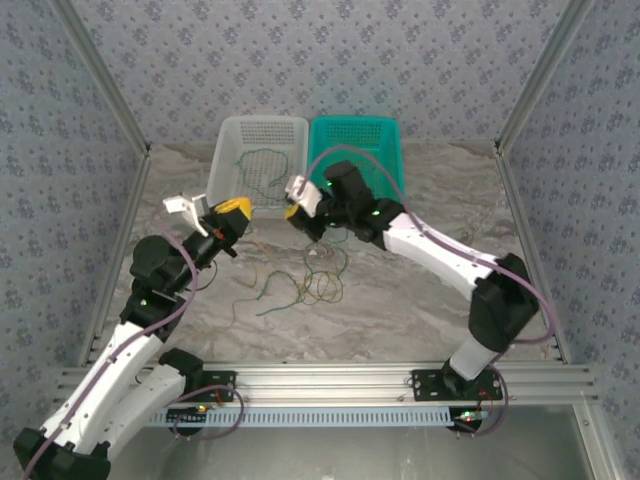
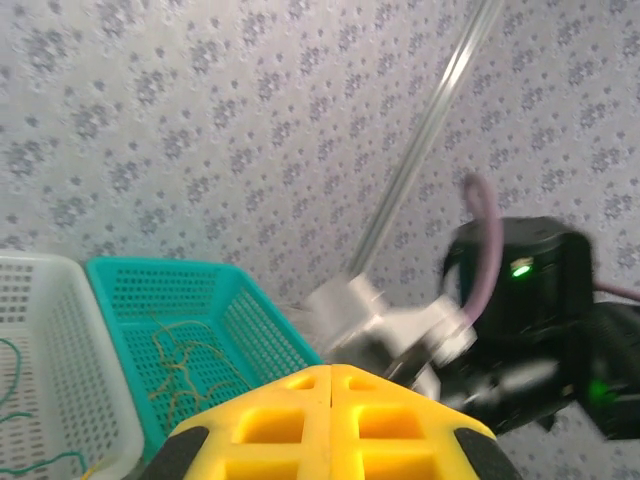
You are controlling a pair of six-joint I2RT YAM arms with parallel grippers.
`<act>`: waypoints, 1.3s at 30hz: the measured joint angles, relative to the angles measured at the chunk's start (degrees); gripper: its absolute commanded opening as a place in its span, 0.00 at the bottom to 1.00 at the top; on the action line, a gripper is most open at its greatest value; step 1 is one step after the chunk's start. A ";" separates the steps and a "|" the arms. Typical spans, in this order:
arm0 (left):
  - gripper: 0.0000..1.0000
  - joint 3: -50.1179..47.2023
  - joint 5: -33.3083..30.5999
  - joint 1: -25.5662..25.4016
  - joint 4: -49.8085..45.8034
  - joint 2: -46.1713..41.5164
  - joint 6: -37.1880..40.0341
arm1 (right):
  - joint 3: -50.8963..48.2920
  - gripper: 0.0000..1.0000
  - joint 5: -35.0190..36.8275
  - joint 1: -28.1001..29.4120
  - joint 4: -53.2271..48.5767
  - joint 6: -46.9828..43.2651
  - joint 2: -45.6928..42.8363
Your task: Untangle the cables
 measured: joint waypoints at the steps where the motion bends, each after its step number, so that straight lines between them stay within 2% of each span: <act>1: 0.00 -0.61 -0.94 0.37 -0.02 -0.76 0.02 | -0.66 0.00 0.00 -1.27 0.33 1.46 -1.88; 5: 0.00 -2.84 -5.73 2.12 -0.85 -3.69 0.44 | -2.38 0.00 1.68 -4.61 0.48 4.81 -7.28; 12: 0.00 -6.93 -14.21 7.43 -4.24 -7.32 -0.09 | -7.23 0.00 3.21 -5.09 -0.26 6.51 -13.44; 16: 0.00 -7.96 -14.19 10.29 -4.90 -6.69 -0.72 | -7.91 0.00 3.91 -6.23 -1.05 7.32 -15.37; 19: 0.09 -7.82 -11.19 10.32 -4.92 -4.68 -0.26 | -7.91 0.00 4.50 -5.35 -1.46 7.30 -15.56; 23: 0.40 -4.96 -6.47 10.14 -7.08 -2.19 2.32 | -7.72 0.00 5.14 -3.61 -2.56 7.30 -15.56; 29: 0.51 -2.58 -3.48 9.29 -7.41 -6.45 4.96 | -4.90 0.00 7.96 -1.60 -5.31 7.23 -15.28; 31: 0.58 -2.49 -2.14 8.61 -7.26 -8.22 6.03 | -3.89 0.00 8.70 -0.92 -6.12 7.06 -15.28; 34: 0.60 -0.44 0.17 5.20 -7.52 -8.94 9.38 | -2.25 0.00 9.94 0.09 -7.67 6.60 -14.99; 36: 0.64 2.10 0.87 0.55 -8.70 -7.65 13.00 | -0.52 0.00 10.69 0.57 -9.22 6.62 -14.21; 39: 0.69 6.38 -1.79 -8.92 -10.16 -3.65 19.15 | 0.83 0.00 11.04 1.07 -9.90 6.62 -13.29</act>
